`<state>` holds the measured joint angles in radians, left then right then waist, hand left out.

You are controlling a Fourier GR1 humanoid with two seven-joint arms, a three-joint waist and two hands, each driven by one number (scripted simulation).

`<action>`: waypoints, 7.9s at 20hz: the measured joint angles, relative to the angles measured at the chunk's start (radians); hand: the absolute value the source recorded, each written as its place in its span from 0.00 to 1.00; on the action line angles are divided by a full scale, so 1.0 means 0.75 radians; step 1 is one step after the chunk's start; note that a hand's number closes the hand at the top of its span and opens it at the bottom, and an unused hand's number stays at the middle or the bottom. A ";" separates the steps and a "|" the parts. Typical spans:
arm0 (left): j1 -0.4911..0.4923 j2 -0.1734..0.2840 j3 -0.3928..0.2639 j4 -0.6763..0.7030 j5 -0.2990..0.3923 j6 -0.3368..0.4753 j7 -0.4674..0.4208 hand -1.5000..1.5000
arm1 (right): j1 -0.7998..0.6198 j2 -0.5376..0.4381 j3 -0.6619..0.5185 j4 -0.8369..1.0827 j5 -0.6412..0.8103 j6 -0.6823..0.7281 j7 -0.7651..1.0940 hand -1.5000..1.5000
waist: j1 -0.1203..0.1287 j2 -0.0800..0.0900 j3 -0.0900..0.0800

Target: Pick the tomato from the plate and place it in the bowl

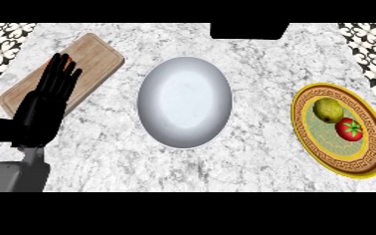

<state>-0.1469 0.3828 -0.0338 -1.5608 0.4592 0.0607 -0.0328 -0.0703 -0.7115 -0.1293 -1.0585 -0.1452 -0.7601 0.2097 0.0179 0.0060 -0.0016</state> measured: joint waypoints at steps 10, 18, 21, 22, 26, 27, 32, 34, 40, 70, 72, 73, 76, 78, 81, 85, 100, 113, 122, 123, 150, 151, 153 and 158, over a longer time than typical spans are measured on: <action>-0.013 -0.015 -0.010 -0.011 0.005 -0.009 0.026 0.50 | -0.088 -0.339 0.266 0.080 -0.046 0.807 0.554 0.00 | 0.036 0.005 -0.004; -0.021 -0.033 -0.005 -0.017 -0.008 0.002 0.047 0.50 | -0.413 -0.407 0.313 0.160 -0.206 1.362 0.929 0.00 | 0.028 0.001 0.000; -0.010 -0.027 0.023 -0.025 -0.005 -0.014 0.060 0.50 | -0.519 -0.364 0.315 0.228 -0.173 1.400 0.978 0.00 | 0.014 -0.002 0.001; -0.019 -0.029 0.035 0.003 -0.007 -0.029 0.048 0.50 | -0.547 -0.351 0.309 0.254 -0.162 1.407 0.981 0.00 | 0.009 -0.002 0.001; 0.017 -0.054 0.050 -0.028 -0.028 -0.027 0.049 0.50 | -0.571 -0.276 0.292 0.259 -0.126 1.391 1.004 0.00 | -0.005 -0.006 0.001; 0.019 -0.059 0.056 -0.024 -0.033 -0.031 0.047 0.50 | -0.560 -0.259 0.285 0.251 -0.116 1.387 1.004 0.00 | -0.009 -0.006 0.001; 0.031 -0.070 0.088 -0.030 -0.045 -0.060 0.056 0.50 | -0.515 -0.186 0.263 0.197 -0.060 1.352 1.021 0.00 | -0.019 -0.008 0.002; 0.028 -0.083 0.093 -0.021 -0.059 -0.058 0.051 0.50 | -0.473 -0.167 0.265 0.121 -0.025 1.308 1.037 0.00 | -0.024 -0.009 0.002; 0.019 -0.097 0.118 -0.033 -0.080 -0.062 0.077 0.50 | -0.366 -0.103 0.265 -0.010 0.118 1.201 1.029 0.00 | -0.026 -0.010 0.002; -0.001 -0.197 0.201 -0.048 -0.174 -0.155 0.130 0.50 | -0.523 0.100 0.159 0.493 0.614 1.334 0.629 1.00 | -0.012 -0.008 -0.005; 0.018 -0.202 0.206 -0.060 -0.174 -0.163 0.129 0.50 | -0.556 0.101 0.161 0.549 0.656 1.332 0.593 1.00 | -0.012 -0.009 -0.005; 0.012 -0.199 0.218 -0.050 -0.167 -0.169 0.132 0.50 | -0.548 0.102 0.164 0.531 0.667 1.337 0.588 1.00 | -0.015 -0.009 -0.005; 0.013 -0.190 0.237 -0.051 -0.167 -0.183 0.137 0.50 | -0.561 0.113 0.174 0.521 0.707 1.354 0.583 1.00 | -0.016 -0.009 -0.003; 0.014 -0.190 0.243 -0.042 -0.164 -0.196 0.127 0.50 | -0.573 0.132 0.205 0.482 0.737 1.369 0.555 1.00 | -0.018 -0.011 -0.002; 0.006 -0.199 0.225 -0.031 -0.166 -0.205 0.130 0.50 | -0.620 0.235 0.362 0.301 0.817 1.396 0.431 1.00 | 0.009 -0.036 -0.025; -0.022 -0.210 0.185 -0.021 -0.169 -0.226 0.142 0.50 | -0.738 0.497 0.644 0.075 0.914 1.450 0.272 1.00 | 0.117 -0.041 -0.015; 0.006 -0.198 0.242 -0.002 -0.181 -0.186 0.123 0.50 | -0.823 0.933 1.327 -0.925 1.303 1.392 0.974 1.00 | -0.037 -0.038 0.000; -0.014 -0.213 0.240 -0.028 -0.196 -0.177 0.131 0.50 | -0.902 0.930 1.082 -1.028 1.430 1.382 1.057 1.00 | -0.021 -0.011 0.001; 0.014 -0.232 0.230 -0.046 -0.199 -0.191 0.129 0.50 | -0.941 0.929 0.780 -0.661 1.412 1.133 0.753 1.00 | -0.008 -0.004 0.002; 0.014 -0.238 0.225 -0.049 -0.208 -0.185 0.128 0.50 | -0.938 0.933 0.774 -0.610 1.409 1.096 0.717 1.00 | -0.008 -0.004 0.002; -0.058 -0.267 0.199 -0.003 -0.238 -0.193 0.117 0.50 | -1.258 0.948 0.287 0.509 0.684 0.670 -0.153 0.00 | 0.039 0.012 0.004; -0.061 -0.258 0.208 -0.006 -0.234 -0.193 0.123 0.50 | -1.253 0.949 0.257 0.502 0.643 0.651 -0.180 0.00 | 0.035 0.010 0.004; -0.037 -0.252 0.218 -0.029 -0.227 -0.191 0.135 0.50 | -1.233 0.936 0.195 0.493 0.592 0.633 -0.236 0.00 | 0.022 0.004 0.004; 0.005 -0.256 0.226 -0.063 -0.225 -0.185 0.147 0.50 | -1.202 0.855 0.089 0.461 0.513 0.645 -0.269 0.00 | -0.005 -0.004 0.003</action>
<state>-0.1435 0.1909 0.1359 -1.6081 0.2902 -0.0781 0.0772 -0.9717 -0.0702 -0.0627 -0.7131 0.2399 -0.2761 0.0081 0.0142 0.0027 0.0005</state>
